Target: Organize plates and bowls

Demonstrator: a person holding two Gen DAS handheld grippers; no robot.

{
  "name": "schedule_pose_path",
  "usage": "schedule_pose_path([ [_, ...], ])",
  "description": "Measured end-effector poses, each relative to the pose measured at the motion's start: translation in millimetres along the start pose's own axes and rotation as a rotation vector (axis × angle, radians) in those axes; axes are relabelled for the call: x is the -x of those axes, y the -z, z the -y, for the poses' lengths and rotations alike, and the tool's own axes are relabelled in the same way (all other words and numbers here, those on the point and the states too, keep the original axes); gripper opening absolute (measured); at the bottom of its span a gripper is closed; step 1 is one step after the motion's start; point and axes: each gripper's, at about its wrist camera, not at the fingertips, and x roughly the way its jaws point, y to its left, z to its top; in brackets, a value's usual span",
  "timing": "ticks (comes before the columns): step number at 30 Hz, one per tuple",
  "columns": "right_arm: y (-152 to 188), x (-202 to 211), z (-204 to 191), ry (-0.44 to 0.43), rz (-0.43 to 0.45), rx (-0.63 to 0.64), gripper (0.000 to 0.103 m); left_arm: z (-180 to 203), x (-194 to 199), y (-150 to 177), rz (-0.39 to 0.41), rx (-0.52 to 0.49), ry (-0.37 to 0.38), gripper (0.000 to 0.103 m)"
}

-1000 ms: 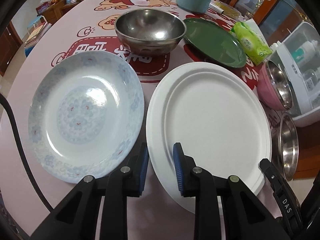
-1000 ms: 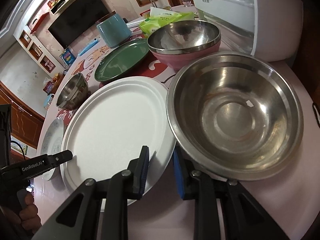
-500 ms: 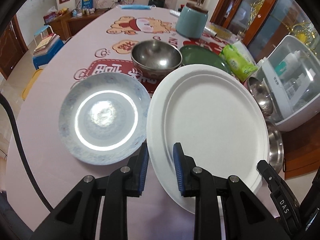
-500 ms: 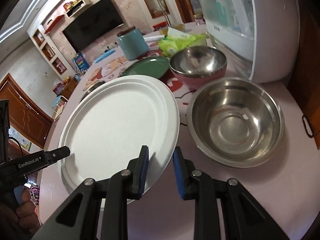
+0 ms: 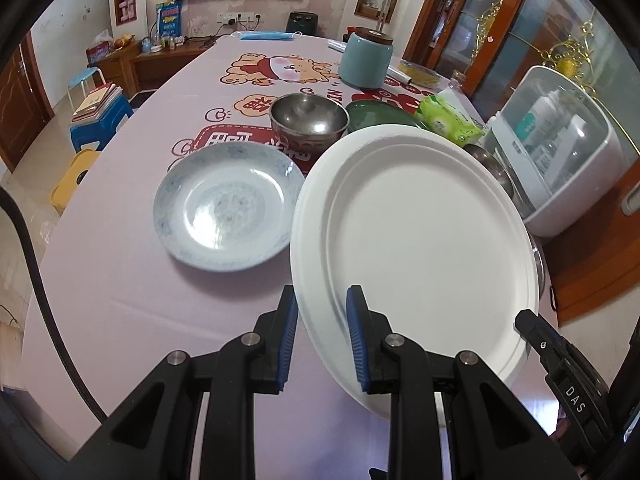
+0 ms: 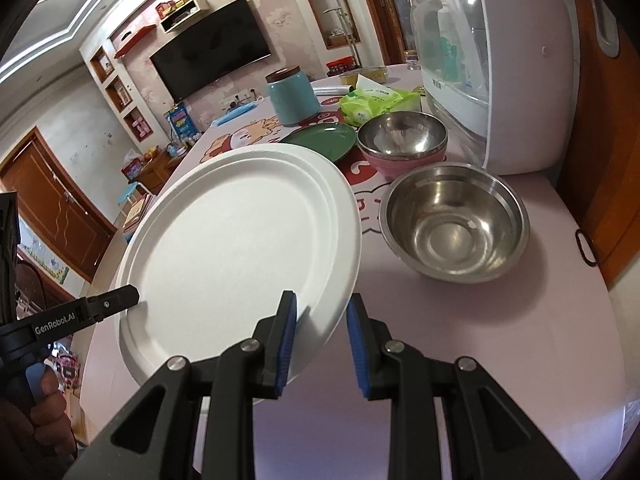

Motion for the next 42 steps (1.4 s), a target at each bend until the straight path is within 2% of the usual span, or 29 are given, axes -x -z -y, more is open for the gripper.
schedule_pose_path([
  [15,54.0,18.1,-1.3,-0.020,-0.113,0.130,0.030,-13.5,10.3,75.1,-0.068,0.061,-0.044,0.023],
  [25,76.7,2.1,11.5,-0.044,-0.252,0.171,0.030,-18.7,-6.2,117.1,-0.162,0.129,-0.090,0.024],
  [34,90.0,-13.9,11.5,-0.064,-0.371,0.251,0.032,-24.3,-26.5,140.8,-0.252,0.203,-0.142,0.024],
  [42,90.2,-23.2,3.9,-0.087,-0.428,0.352,0.037,-29.6,-31.9,149.2,-0.277,0.238,-0.182,0.026],
])
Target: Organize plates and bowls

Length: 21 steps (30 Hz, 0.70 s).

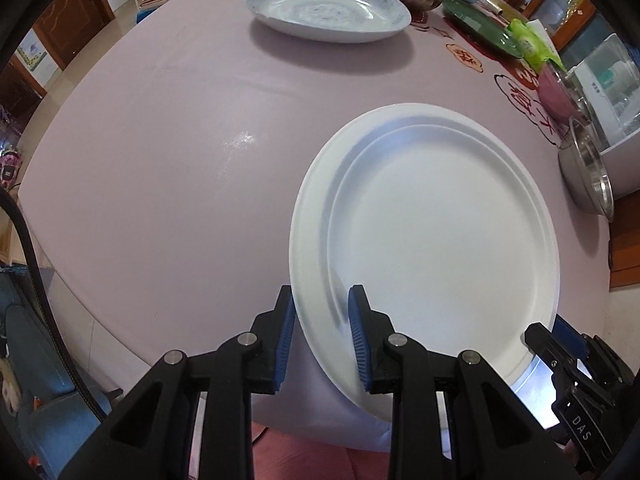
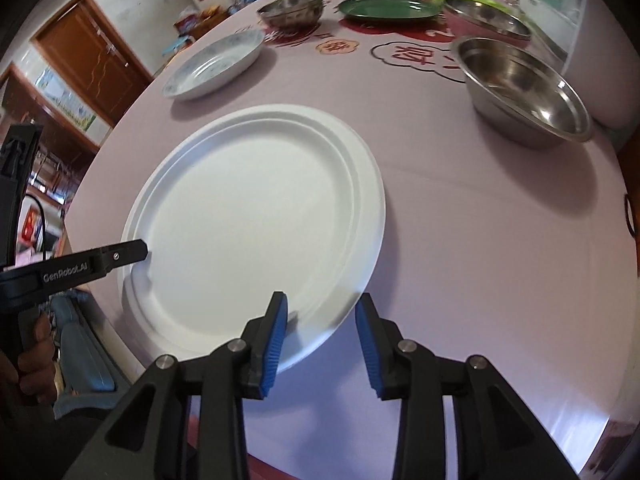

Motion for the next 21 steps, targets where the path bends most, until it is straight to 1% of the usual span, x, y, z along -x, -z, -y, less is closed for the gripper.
schedule_pose_path([
  [4,-2.1,-1.6,-1.1,-0.010,-0.024,0.032,0.040,4.2,-2.8,-3.8,-0.013,-0.008,-0.012,0.028],
  [7,-3.9,-3.4,-3.4,0.006,-0.036,0.064,0.043,3.1,0.6,-3.0,-0.004,-0.014,-0.022,0.031],
  [9,-5.1,-2.2,-3.3,0.020,-0.032,0.077,0.044,1.8,4.6,-1.8,0.010,-0.009,-0.015,0.034],
  [11,-5.2,-1.8,-2.0,0.013,-0.036,0.083,0.049,1.3,9.5,-1.2,0.028,-0.021,-0.009,0.035],
  [13,-4.3,-2.7,1.0,0.010,-0.049,0.085,0.053,0.4,14.5,-1.3,0.041,-0.028,-0.003,0.038],
  [15,-3.7,-3.6,3.8,0.014,-0.064,0.084,0.054,-1.2,19.2,-1.7,0.052,-0.030,0.011,0.044],
  [17,-3.4,-1.7,7.1,0.013,-0.065,0.077,0.056,-3.8,24.9,-2.4,0.070,-0.026,0.020,0.047],
  [21,-4.3,5.7,14.5,0.023,-0.048,0.051,0.058,-7.9,35.1,-6.4,0.099,-0.029,0.018,0.048],
])
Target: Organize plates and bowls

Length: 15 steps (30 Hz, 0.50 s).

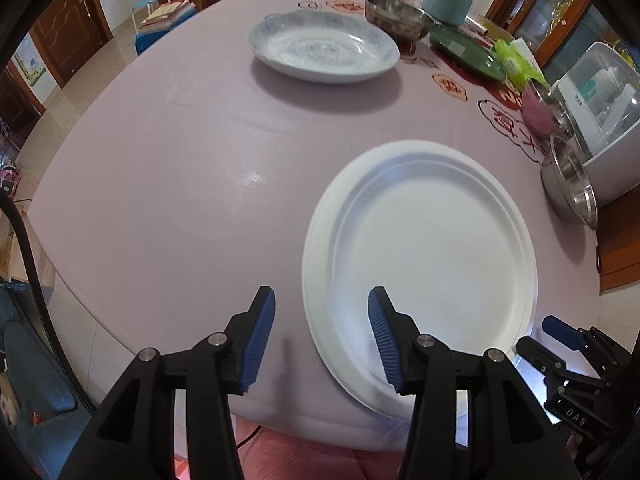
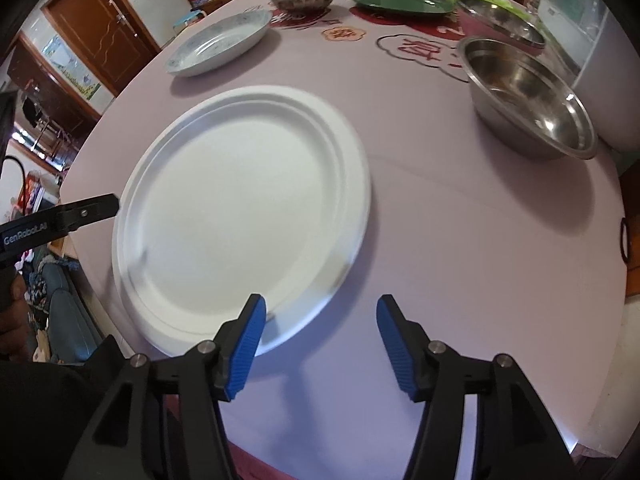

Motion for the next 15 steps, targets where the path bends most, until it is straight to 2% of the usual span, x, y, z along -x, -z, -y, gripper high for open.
schedule_pose_path([
  [6,-5.0,11.3,6.1,0.011,0.030,-0.042,0.061,-9.9,14.4,-9.5,0.052,-0.024,-0.016,0.057],
  [11,-15.5,17.2,3.3,0.024,0.064,-0.083,0.066,-22.4,23.7,-17.1,0.087,-0.036,0.000,0.059],
  [15,-26.1,21.7,-3.3,0.038,0.099,-0.132,0.067,-34.0,30.9,-27.0,0.109,-0.052,0.006,0.066],
])
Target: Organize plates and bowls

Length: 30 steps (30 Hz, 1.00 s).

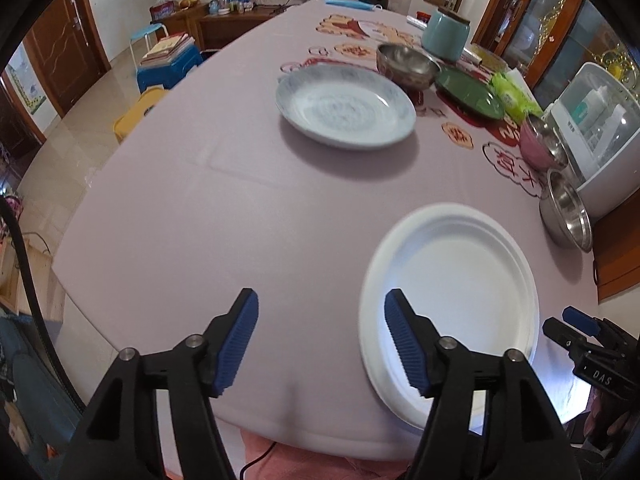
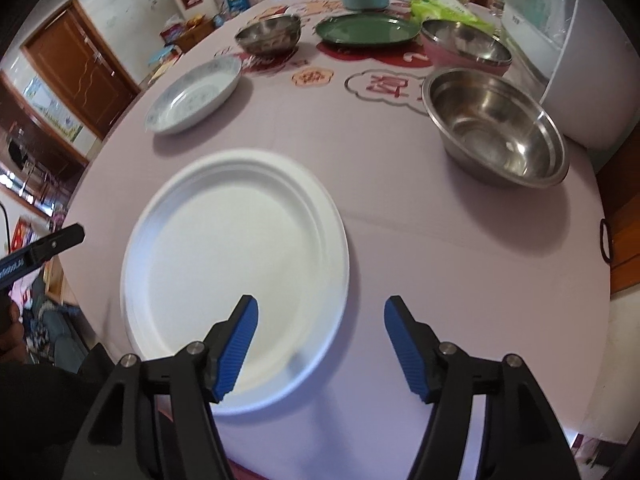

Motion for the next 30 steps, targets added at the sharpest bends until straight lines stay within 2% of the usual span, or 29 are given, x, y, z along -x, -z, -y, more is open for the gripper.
schedule_pose_path([
  [5,-9.5,-1.8,-18.1,0.006,0.025,-0.062,0.071,-22.4,5.4,-22.6,0.013,-0.052,0.010,0.073],
  [16,-21.7,-14.4,-71.2,0.004,0.064,-0.172,0.071,-60.9,-1.6,-66.5,0.001,-0.186,0.027,0.076],
  [30,-46.1,-32.7,-133.0,-0.024,0.165,-0.356,0.071,-101.9,-21.6,-131.0,-0.039,-0.378,0.097,0.081],
])
